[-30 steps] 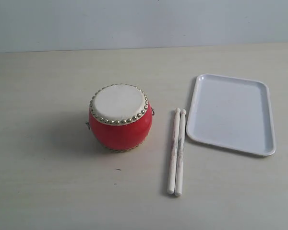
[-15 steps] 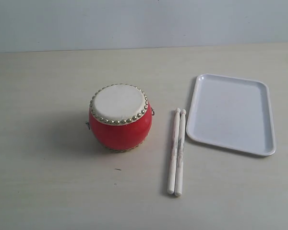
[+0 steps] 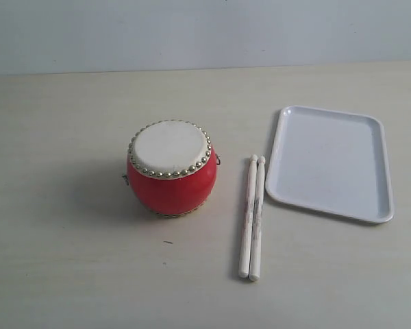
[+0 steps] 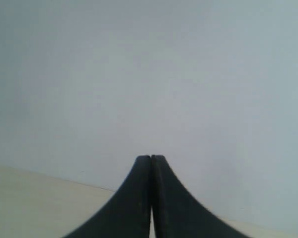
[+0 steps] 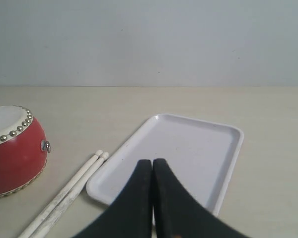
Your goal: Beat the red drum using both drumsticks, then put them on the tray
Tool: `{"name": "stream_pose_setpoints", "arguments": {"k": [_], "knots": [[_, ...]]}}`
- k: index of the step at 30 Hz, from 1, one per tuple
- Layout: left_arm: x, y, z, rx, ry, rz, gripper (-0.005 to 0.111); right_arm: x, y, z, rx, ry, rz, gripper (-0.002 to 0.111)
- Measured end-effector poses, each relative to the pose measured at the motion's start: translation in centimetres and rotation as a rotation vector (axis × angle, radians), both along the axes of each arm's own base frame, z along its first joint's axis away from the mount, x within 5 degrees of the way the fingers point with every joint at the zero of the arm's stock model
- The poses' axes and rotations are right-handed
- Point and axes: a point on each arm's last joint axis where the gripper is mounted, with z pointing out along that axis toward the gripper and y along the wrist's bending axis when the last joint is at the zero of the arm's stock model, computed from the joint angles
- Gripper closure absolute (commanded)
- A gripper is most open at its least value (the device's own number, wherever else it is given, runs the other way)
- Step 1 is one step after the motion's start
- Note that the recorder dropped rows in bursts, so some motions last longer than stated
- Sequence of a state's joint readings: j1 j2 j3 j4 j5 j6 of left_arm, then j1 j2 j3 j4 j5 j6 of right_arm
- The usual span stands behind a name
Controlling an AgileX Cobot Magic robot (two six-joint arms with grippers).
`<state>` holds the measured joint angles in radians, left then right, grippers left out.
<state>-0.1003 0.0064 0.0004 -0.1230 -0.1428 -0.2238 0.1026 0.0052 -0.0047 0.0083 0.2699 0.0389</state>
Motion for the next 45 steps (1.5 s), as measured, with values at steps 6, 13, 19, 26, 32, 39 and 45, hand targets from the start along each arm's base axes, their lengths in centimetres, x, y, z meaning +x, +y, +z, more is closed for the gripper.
{"name": "stream_pose_setpoints", "arguments": {"k": [6,13,19,26,32,39,45], "knots": [[-0.1,0.0,0.3,-0.245,-0.01,-0.055,0.107,0.0,0.0,0.0,0.0,0.0,0.0,0.108],[-1.3,-0.3,4.5,-0.172,-0.162,-0.112,0.107,0.0,0.0,0.0,0.0,0.0,0.0,0.108],[-1.5,-1.3,11.1,-0.024,-0.255,-0.181,0.107,0.0,0.0,0.0,0.0,0.0,0.0,0.108],[3.3,-4.8,16.3,0.124,-0.087,-0.486,0.107,0.0,0.0,0.0,0.007,0.001,0.001,0.108],[8.7,-7.8,17.2,0.12,0.225,-0.801,0.107,0.0,0.0,0.0,0.016,0.002,0.001,0.108],[11.7,-10.3,16.0,0.22,0.275,-0.828,0.107,0.0,0.0,0.0,0.018,0.002,0.002,0.108],[12.4,-14.7,14.3,0.402,0.226,-0.774,0.107,0.0,0.0,0.0,0.018,0.002,0.002,0.108]]}}
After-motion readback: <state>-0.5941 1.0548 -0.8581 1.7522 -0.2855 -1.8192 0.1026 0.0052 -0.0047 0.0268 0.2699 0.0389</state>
